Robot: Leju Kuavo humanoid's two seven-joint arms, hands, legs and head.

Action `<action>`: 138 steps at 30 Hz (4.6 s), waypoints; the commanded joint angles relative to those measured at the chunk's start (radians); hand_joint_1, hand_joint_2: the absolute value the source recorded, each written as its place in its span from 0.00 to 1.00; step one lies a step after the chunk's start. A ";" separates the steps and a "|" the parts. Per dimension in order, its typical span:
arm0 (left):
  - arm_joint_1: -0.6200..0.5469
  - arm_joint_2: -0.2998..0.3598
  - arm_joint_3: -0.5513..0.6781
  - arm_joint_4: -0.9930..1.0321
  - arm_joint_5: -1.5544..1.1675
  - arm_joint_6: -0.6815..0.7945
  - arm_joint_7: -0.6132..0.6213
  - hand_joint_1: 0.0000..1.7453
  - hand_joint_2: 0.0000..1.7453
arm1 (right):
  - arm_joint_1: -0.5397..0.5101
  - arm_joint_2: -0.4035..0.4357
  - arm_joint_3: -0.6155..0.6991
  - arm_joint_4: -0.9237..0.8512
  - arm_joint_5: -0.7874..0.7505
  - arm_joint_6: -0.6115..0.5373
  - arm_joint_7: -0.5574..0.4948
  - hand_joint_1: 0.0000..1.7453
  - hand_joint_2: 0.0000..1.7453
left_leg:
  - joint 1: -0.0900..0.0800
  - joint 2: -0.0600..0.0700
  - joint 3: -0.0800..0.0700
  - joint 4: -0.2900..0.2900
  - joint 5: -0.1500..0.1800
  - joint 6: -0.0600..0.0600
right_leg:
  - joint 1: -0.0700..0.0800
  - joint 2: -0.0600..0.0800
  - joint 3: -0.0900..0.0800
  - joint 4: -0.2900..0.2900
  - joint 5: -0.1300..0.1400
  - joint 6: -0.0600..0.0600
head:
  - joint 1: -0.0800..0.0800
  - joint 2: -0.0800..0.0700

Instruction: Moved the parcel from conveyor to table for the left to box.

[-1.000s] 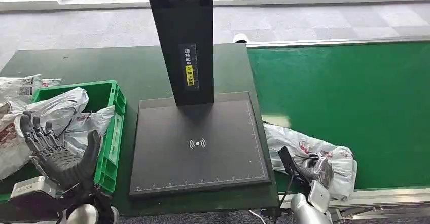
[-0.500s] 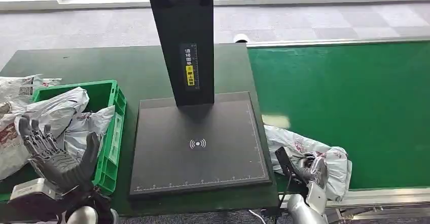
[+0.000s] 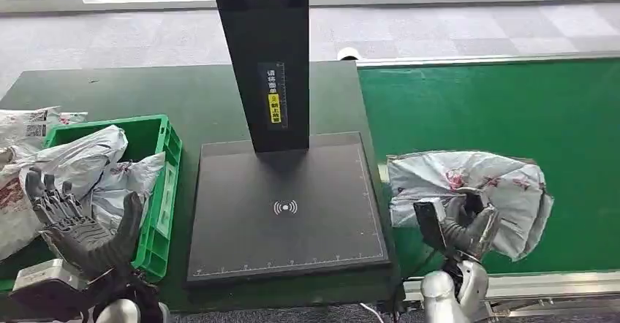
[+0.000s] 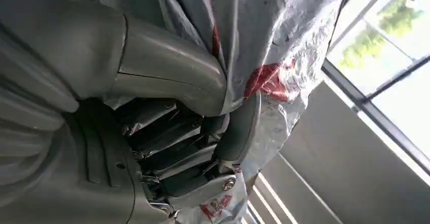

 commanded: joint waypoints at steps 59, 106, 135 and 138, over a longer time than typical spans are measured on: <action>-0.165 0.034 -0.123 0.180 0.010 -0.060 0.005 0.00 1.00 | -0.054 0.026 0.580 0.160 -0.086 0.004 -0.040 1.00 1.00 | 0.001 0.003 0.002 -0.002 0.000 -0.001 | 0.001 0.002 0.001 -0.001 0.001 -0.001 | 0.000 0.000; -0.202 0.034 -0.148 0.215 0.012 -0.044 0.005 0.00 1.00 | -0.171 0.026 0.482 0.403 -0.173 0.004 -0.140 0.00 1.00 | 0.001 0.002 0.002 -0.001 0.001 -0.001 | 0.001 0.001 0.001 -0.001 0.001 -0.001 | 0.000 0.000; -0.401 -0.050 -0.312 0.859 -0.139 -0.198 0.005 0.00 1.00 | 0.101 0.026 0.575 -0.609 -0.495 0.004 -0.241 0.00 1.00 | -0.001 0.002 0.004 -0.002 0.000 -0.001 | 0.000 0.001 0.001 -0.002 0.001 -0.001 | 0.000 0.000; -0.437 -0.061 -0.293 0.984 -0.161 -0.188 0.006 0.00 1.00 | 0.093 0.026 0.581 -0.591 -0.501 0.004 -0.241 0.00 1.00 | -0.001 0.003 0.005 -0.003 0.001 -0.001 | 0.000 0.002 0.002 -0.003 0.002 -0.002 | 0.000 0.000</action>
